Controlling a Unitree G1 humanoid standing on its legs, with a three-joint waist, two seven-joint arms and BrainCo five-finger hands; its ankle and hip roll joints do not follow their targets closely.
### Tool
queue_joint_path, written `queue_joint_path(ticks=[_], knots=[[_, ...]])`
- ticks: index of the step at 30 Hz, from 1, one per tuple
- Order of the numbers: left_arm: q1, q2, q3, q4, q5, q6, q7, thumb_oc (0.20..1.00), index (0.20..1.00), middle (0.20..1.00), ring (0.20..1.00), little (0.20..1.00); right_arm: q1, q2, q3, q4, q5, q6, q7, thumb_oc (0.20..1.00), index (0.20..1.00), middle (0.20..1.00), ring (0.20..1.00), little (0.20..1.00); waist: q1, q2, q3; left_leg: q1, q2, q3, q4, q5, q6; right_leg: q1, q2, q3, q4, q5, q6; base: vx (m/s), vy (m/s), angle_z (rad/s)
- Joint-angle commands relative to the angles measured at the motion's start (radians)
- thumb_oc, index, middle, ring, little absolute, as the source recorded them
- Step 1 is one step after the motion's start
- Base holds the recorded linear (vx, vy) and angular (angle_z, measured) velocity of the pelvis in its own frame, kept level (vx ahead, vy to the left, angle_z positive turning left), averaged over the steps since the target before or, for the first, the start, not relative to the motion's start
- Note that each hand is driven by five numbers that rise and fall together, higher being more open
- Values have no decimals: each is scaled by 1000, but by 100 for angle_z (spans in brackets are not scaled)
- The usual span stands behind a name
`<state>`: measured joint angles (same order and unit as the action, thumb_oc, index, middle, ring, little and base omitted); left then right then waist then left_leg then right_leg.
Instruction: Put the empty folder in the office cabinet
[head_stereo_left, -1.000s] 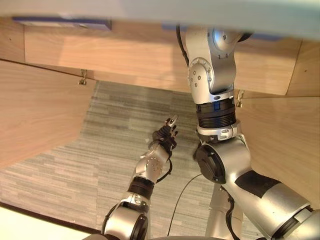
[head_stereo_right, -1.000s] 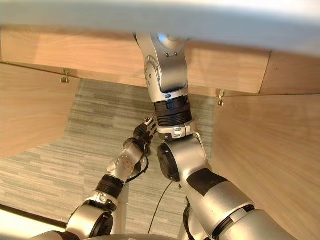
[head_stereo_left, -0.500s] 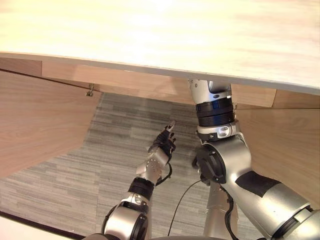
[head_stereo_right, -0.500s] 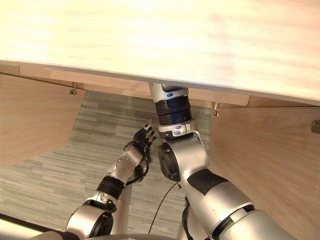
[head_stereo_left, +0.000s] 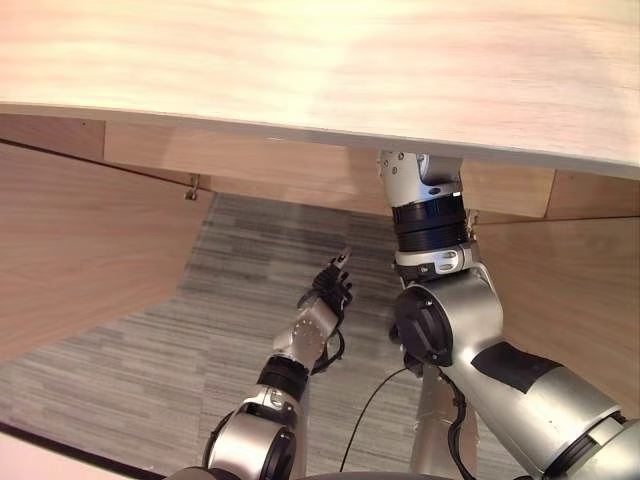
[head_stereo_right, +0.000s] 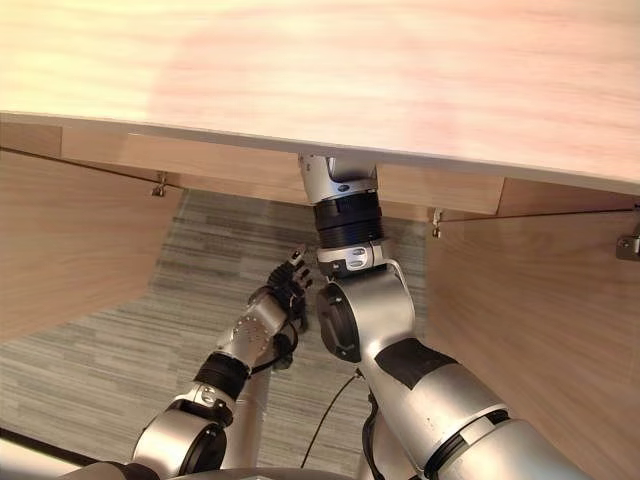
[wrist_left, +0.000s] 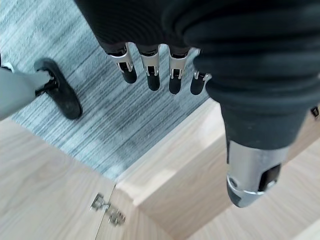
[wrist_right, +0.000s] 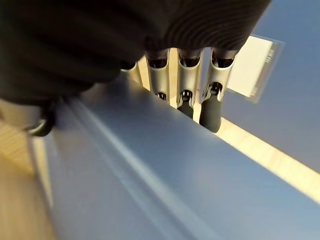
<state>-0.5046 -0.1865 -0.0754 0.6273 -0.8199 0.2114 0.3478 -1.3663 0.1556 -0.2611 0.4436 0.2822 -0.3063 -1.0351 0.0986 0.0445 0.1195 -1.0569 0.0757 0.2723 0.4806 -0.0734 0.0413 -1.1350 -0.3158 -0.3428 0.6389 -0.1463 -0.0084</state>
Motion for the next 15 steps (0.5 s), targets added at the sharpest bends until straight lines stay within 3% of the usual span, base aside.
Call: queue_joint_path(ticks=[1,15], knots=[[-212,-284,5,171,-39,-9,14,1000,1000,1000,1000,1000,-99,444,-42,-7,40,-47,56,1000,1000,1000,1000,1000,-42,43,14,46,3,-50,-9,-5,-14,68,35,27,-22,-12,100,13,7,-4],[-236,-304,11,208,-54,-18,49,1000,1000,1000,1000,1000,-120,444,-75,44,129,-17,92,1000,1000,1000,1000,1000,-25,41,28,69,10,-44,-28,-1,-17,94,38,25,-53,-2,102,2,1,-3]])
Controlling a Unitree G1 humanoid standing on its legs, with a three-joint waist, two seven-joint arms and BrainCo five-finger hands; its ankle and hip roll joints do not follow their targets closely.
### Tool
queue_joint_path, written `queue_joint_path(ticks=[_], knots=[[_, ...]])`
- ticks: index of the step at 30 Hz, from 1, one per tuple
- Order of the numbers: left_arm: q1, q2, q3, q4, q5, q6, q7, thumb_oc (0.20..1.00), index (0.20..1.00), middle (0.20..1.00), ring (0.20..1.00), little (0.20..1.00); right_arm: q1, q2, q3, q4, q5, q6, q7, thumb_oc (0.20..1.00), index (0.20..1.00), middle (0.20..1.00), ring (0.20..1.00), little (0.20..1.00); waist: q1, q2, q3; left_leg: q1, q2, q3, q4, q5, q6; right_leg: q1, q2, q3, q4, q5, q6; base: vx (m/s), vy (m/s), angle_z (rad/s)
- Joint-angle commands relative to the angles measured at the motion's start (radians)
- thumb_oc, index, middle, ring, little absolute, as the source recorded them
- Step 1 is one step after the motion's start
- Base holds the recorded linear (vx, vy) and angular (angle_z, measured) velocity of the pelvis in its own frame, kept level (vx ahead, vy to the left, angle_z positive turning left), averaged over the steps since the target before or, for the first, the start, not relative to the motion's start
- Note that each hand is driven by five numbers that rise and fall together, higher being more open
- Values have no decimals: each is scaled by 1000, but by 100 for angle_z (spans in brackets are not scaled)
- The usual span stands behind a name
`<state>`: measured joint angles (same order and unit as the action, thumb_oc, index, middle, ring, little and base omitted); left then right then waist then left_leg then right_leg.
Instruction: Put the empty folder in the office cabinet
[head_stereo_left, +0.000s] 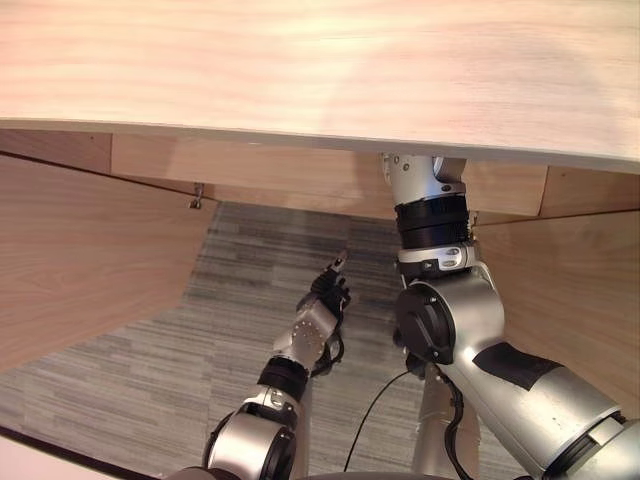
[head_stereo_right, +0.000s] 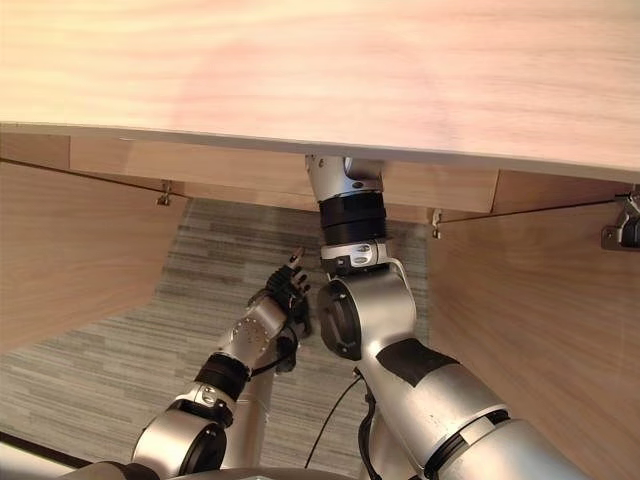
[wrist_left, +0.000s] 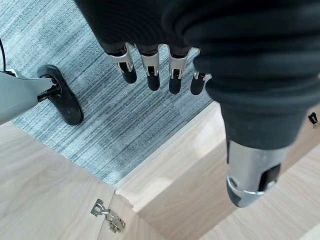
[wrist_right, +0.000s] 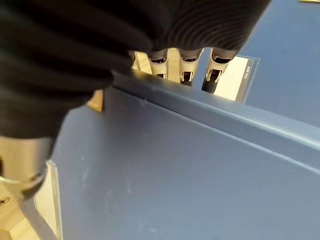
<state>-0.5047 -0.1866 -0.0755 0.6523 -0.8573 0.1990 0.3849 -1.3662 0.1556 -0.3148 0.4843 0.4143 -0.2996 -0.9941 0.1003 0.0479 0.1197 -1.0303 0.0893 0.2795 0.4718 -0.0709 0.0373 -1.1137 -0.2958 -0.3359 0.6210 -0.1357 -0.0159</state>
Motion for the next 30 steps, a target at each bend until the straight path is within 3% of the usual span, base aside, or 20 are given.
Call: queue_joint_path(ticks=[1,10,16,24,30], knots=[[-238,-315,7,188,-19,-2,18,1000,1000,1000,1000,1000,-118,444,-36,22,21,-20,53,1000,1000,1000,1000,1000,-20,40,26,52,-3,-51,-31,0,-15,86,19,15,-49,-10,110,2,-1,-3],[-283,-345,29,249,-41,-12,69,1000,1000,1000,1000,1000,-164,444,-155,145,139,-18,57,1000,1000,1000,1000,1000,-5,38,16,128,-1,-61,-95,15,-25,170,28,8,-135,19,117,0,0,0],[-326,-369,46,324,-61,-20,112,1000,1000,1000,1000,1000,-239,444,-315,296,282,-19,106,1000,1000,1000,1000,1000,2,33,4,264,-8,-56,-258,82,-50,318,44,-13,-318,80,135,6,-11,-2],[-336,-355,64,378,-76,-31,133,1000,1000,1000,1000,1000,-261,444,-412,449,347,-30,142,1000,1000,1000,1000,1000,-26,25,-2,447,-1,-34,-417,161,-70,476,57,-26,-475,136,135,46,-19,-3],[-365,-327,140,459,-93,-56,153,1000,1000,1000,1000,1000,-216,444,-490,654,397,-27,134,1000,1000,1000,1000,1000,-78,24,-36,606,-2,-11,-520,198,-87,599,89,-41,-565,169,137,58,-33,-6]])
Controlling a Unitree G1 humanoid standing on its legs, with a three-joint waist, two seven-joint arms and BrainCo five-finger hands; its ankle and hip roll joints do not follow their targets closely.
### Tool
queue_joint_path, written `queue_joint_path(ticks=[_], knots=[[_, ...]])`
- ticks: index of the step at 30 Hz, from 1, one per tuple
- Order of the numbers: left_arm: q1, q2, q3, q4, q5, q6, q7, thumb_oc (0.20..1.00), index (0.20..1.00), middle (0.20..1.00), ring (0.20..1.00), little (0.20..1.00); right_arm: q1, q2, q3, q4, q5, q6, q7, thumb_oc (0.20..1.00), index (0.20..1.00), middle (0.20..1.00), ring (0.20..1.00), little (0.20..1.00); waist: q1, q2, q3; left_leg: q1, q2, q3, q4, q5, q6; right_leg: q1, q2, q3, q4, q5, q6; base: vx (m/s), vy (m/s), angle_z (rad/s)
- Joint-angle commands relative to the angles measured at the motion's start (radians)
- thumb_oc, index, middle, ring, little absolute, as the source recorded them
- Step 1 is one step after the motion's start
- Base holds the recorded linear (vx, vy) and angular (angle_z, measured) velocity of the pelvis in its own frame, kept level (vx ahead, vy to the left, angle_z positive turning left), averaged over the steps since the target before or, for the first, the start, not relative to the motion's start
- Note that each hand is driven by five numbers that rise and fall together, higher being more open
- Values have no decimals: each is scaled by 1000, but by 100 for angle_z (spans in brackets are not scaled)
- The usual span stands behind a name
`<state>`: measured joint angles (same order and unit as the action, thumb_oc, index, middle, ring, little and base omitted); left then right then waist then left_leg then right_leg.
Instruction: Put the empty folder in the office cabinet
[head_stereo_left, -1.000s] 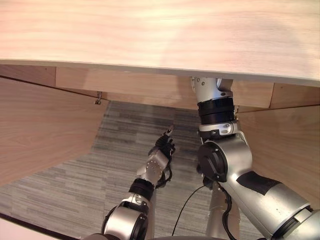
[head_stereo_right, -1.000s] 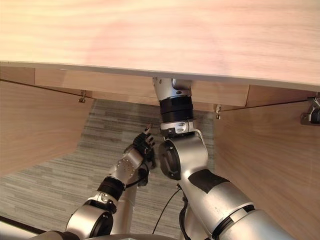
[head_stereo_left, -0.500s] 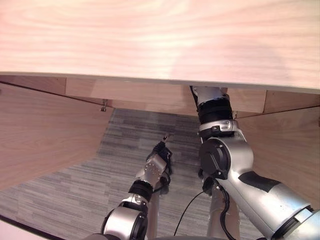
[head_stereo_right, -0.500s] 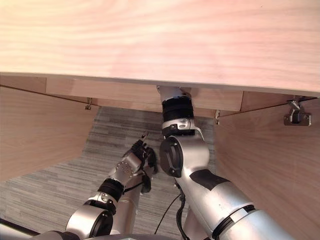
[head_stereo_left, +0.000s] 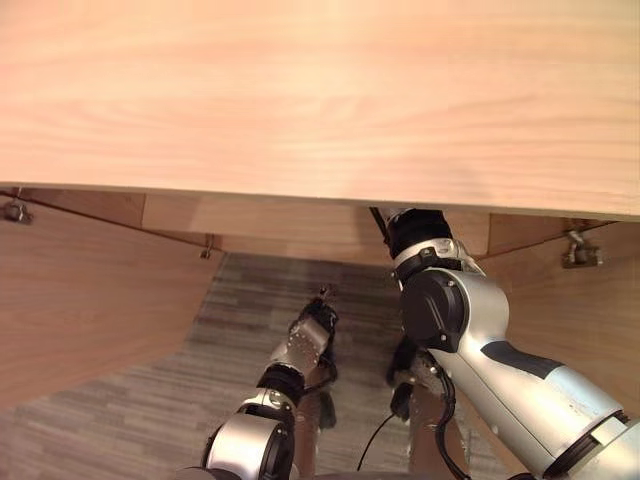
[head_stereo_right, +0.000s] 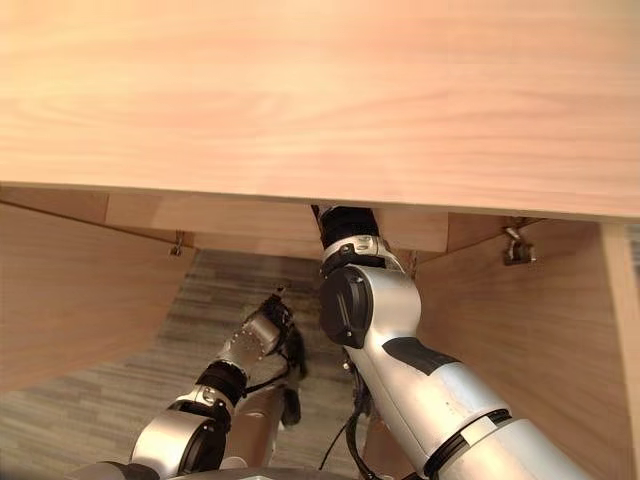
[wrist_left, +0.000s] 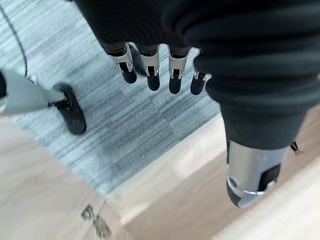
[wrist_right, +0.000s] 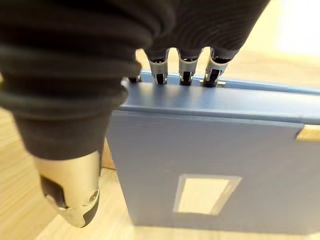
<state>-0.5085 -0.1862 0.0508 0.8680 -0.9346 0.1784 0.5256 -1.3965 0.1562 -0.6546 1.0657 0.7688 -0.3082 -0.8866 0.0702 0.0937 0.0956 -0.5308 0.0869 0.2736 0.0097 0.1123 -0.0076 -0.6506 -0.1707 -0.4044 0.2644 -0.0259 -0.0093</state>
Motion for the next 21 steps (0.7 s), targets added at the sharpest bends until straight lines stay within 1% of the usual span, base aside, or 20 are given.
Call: queue_joint_path(ticks=[1,2,3,4,7,10,12,13,15,18,21], knots=[[-16,-173,-102,188,47,0,-109,1000,1000,1000,1000,1000,-136,444,-113,95,54,-33,70,1000,1000,1000,1000,1000,-70,-11,17,152,-2,-27,-72,14,-43,195,-35,7,-225,58,136,32,-73,0],[112,-106,-98,195,139,19,-265,1000,1000,1000,1000,1000,-105,428,-122,73,60,-48,81,1000,1000,1000,1000,1000,-66,-19,-1,163,-1,-23,-84,19,-47,207,-25,9,-242,68,134,40,-89,0],[141,-100,-89,210,141,36,-311,1000,1000,1000,1000,1000,-95,428,-136,108,74,-27,93,1000,1000,1000,1000,1000,-60,-21,-12,175,-1,-24,-86,18,-48,217,-20,10,-247,67,134,65,-73,2],[157,-88,-77,228,145,46,-327,1000,1000,1000,1000,1000,-90,430,-155,135,101,-15,120,1000,1000,1000,1000,1000,-51,-24,-33,195,0,-20,-90,15,-49,235,-13,10,-258,66,134,107,-73,2],[208,-68,-58,266,155,56,-348,1000,1000,1000,1000,1000,-46,430,-160,145,99,-18,148,1000,1000,1000,1000,1000,-42,-44,-59,255,0,-19,-95,2,-53,300,9,12,-289,69,130,96,-65,-2],[250,-67,-47,290,164,67,-350,1000,1000,1000,1000,1000,59,410,-133,181,106,-2,199,1000,1000,1000,1000,1000,-27,-46,-84,315,-3,-23,-96,-13,-58,377,30,10,-332,74,126,71,-44,0],[266,-62,-34,307,169,68,-352,1000,1000,1000,1000,1000,98,403,-138,188,127,10,229,1000,1000,1000,1000,1000,-23,-47,-105,339,-1,-24,-97,-20,-60,409,42,9,-352,77,124,53,-38,4],[270,-62,-35,308,170,68,-353,1000,1000,1000,1000,1000,104,403,-135,190,129,10,233,1000,1000,1000,1000,1000,-22,-46,-105,343,0,-24,-97,-21,-61,412,43,9,-352,77,124,65,-43,-3],[303,-56,-35,319,188,72,-354,1000,1000,1000,1000,1000,166,400,-114,192,142,36,284,1000,1000,1000,1000,1000,-13,-51,-141,375,1,-25,-97,-32,-64,447,55,9,-352,64,119,91,-47,-2],[346,-52,-35,322,200,77,-350,1000,1000,1000,1000,1000,241,395,-83,201,167,80,343,1000,1000,1000,1000,1000,-4,-49,-172,416,4,-27,-97,-49,-65,487,67,12,-352,49,115,79,-42,-1],[382,-45,-33,314,202,86,-338,1000,1000,1000,1000,1000,292,384,-56,215,170,110,367,1000,1000,1000,1000,1000,5,-53,-199,449,7,-27,-97,-62,-66,519,77,17,-352,38,110,63,-39,-2]])
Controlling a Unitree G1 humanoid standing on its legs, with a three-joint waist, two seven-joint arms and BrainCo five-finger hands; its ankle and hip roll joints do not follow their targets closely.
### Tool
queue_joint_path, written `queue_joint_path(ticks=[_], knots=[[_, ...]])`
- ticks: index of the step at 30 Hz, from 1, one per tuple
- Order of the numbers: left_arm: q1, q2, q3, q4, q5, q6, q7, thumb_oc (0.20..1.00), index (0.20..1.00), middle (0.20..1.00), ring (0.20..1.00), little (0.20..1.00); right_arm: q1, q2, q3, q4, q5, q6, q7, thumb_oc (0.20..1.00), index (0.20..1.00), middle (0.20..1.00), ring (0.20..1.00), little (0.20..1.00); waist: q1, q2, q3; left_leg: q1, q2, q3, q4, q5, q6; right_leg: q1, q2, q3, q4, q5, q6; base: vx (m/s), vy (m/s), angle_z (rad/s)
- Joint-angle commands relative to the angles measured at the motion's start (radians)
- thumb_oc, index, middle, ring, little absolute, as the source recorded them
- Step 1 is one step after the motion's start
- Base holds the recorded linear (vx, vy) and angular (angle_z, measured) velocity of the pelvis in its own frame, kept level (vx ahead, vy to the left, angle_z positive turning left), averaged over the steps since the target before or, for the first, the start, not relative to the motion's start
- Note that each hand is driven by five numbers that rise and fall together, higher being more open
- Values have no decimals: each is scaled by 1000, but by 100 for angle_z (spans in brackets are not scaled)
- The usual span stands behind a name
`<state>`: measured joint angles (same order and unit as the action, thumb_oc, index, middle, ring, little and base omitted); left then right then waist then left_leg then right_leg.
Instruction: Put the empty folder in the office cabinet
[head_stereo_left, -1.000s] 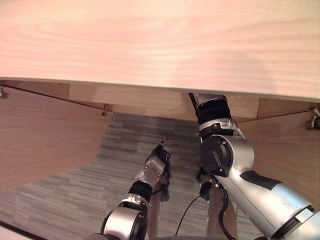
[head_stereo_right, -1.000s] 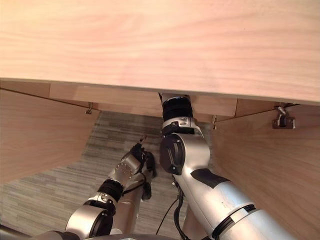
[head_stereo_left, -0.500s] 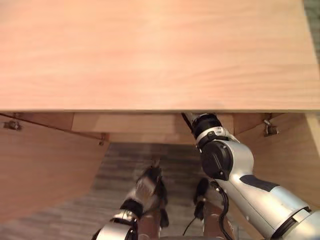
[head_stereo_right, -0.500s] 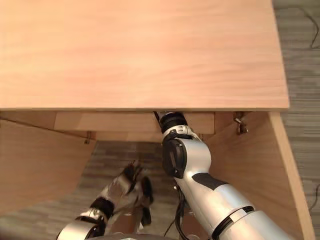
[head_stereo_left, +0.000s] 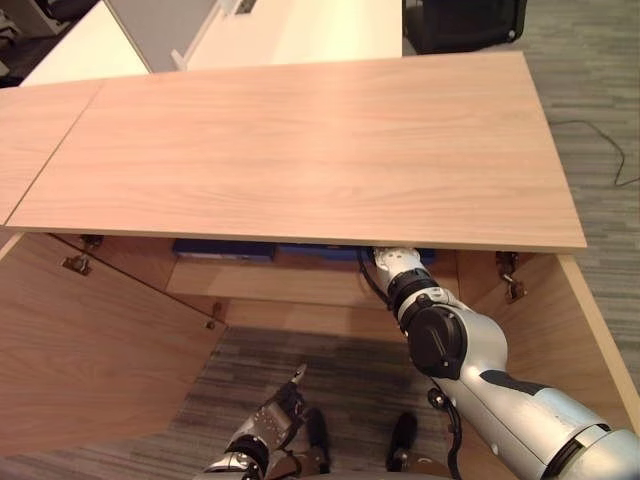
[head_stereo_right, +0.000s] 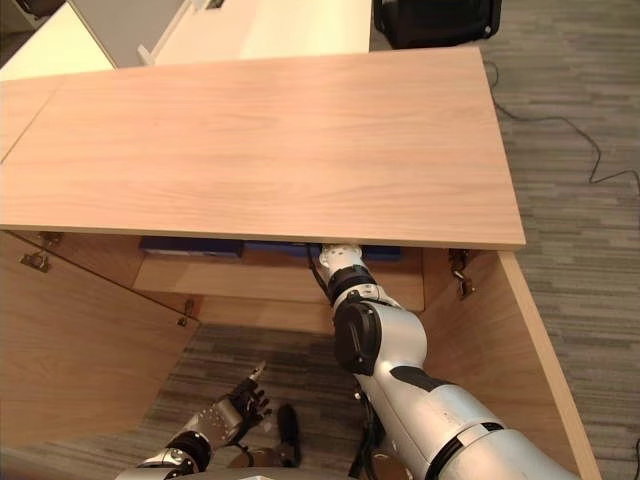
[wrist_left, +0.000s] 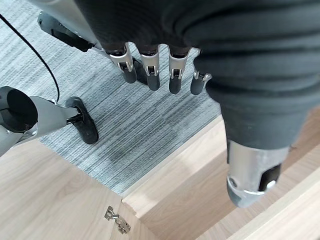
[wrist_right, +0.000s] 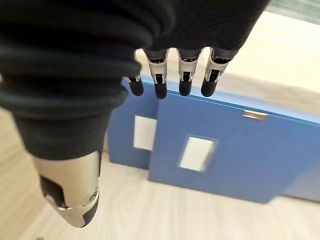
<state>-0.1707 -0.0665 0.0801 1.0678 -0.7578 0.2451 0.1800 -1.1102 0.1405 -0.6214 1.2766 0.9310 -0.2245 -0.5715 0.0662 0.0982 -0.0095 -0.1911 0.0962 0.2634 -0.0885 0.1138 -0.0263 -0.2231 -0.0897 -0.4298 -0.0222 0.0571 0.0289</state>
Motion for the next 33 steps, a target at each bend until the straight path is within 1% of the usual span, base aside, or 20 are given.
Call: queue_joint_path(ticks=[1,3,4,6,9,10,15,18,22,25,26,27,29,30,31,32,33], knots=[[51,-168,-66,110,25,21,9,1000,1000,1000,1000,1000,17,397,-82,5,10,29,55,1000,1000,1000,1000,1000,11,-54,-94,115,-1,-16,1,-65,-48,95,-4,44,-65,-46,72,60,-44,-3],[76,-154,-66,115,35,29,14,1000,1000,1000,1000,1000,59,375,-57,21,12,71,94,1000,1000,1000,1000,1000,19,-59,-115,138,0,-16,1,-74,-51,118,5,47,-65,-56,66,46,-49,-3],[81,-156,-67,114,35,30,13,1000,1000,1000,1000,1000,68,372,-52,24,14,74,100,1000,1000,1000,1000,1000,21,-57,-116,141,1,-15,1,-75,-52,121,6,48,-65,-57,66,46,-53,0],[99,-144,-62,126,50,43,10,1000,1000,1000,1000,1000,99,348,-29,40,19,130,146,1000,1000,1000,1000,1000,27,-62,-139,160,4,-12,1,-82,-55,138,13,51,-65,-67,60,54,-61,1],[106,-139,-61,135,61,53,15,1000,1000,1000,1000,1000,123,300,6,69,13,197,201,1000,1000,1000,1000,1000,33,-66,-155,173,7,-11,1,-86,-60,149,20,49,-65,-73,56,32,-53,-7],[110,-135,-63,143,73,57,16,1000,1000,1000,1000,1000,133,276,15,91,21,234,225,1000,1000,1000,1000,1000,34,-67,-163,179,11,-12,1,-86,-62,155,25,54,-65,-77,52,26,-43,-2],[109,-139,-68,146,84,66,15,1000,1000,1000,1000,1000,140,237,17,121,25,271,251,1000,1000,1000,1000,1000,38,-68,-177,189,17,-10,1,-88,-67,163,31,54,-65,-82,48,9,-14,-1],[107,-145,-74,142,80,72,19,1000,1000,1000,1000,1000,142,221,16,129,26,282,263,1000,1000,1000,1000,1000,41,-68,-181,192,20,-8,1,-89,-70,165,34,53,-65,-84,44,23,-15,0],[121,-144,-80,141,94,74,5,1000,1000,1000,1000,1000,161,205,45,138,2,326,311,1000,1000,1000,1000,1000,42,-65,-184,199,23,-8,1,-93,-72,174,40,55,-65,-88,39,27,-11,0],[120,-133,-83,128,114,69,-11,1000,1000,1000,1000,1000,164,199,124,125,-80,382,365,1000,1000,1000,1000,1000,44,-70,-182,200,24,-9,1,-93,-72,177,41,55,-65,-88,37,0,0,0],[121,-137,-79,128,116,69,-12,1000,1000,1000,1000,1000,175,198,134,122,-83,385,370,1000,1000,1000,1000,1000,43,-64,-183,201,24,-9,1,-93,-71,177,41,55,-65,-87,37,0,0,0],[118,-125,-85,115,146,69,-19,1000,1000,1000,1000,1000,193,191,234,104,-204,456,457,1000,1000,1000,1000,1000,43,-69,-177,201,25,-11,1,-93,-71,178,40,55,-65,-87,36,0,0,0],[111,-119,-86,97,163,69,-14,1000,1000,1000,1000,1000,207,176,339,100,-321,520,522,1000,1000,1000,1000,1000,39,-70,-178,197,25,-13,1,-89,-70,173,40,58,-65,-84,34,0,0,0],[108,-119,-83,88,172,67,-8,1000,1000,1000,1000,1000,223,165,407,89,-401,552,567,1000,1000,1000,1000,1000,34,-66,-177,201,27,-14,1,-93,-71,176,42,58,-65,-88,34,0,0,0],[108,-122,-81,87,172,68,-7,1000,1000,1000,1000,1000,227,165,411,87,-403,552,569,1000,1000,1000,1000,1000,33,-64,-178,198,26,-14,1,-89,-70,173,41,58,-65,-84,33,0,0,0],[97,-121,-86,65,184,66,4,1000,1000,1000,1000,1000,240,143,524,88,-533,603,618,1000,1000,1000,1000,1000,25,-64,-177,197,26,-15,1,-86,-70,172,41,58,-65,-82,30,0,0,0],[93,-119,-92,48,187,65,9,1000,1000,1000,1000,1000,244,135,558,84,-570,626,632,1000,1000,1000,1000,1000,22,-66,-176,195,27,-13,1,-85,-70,170,41,58,-65,-81,29,0,0,0]])
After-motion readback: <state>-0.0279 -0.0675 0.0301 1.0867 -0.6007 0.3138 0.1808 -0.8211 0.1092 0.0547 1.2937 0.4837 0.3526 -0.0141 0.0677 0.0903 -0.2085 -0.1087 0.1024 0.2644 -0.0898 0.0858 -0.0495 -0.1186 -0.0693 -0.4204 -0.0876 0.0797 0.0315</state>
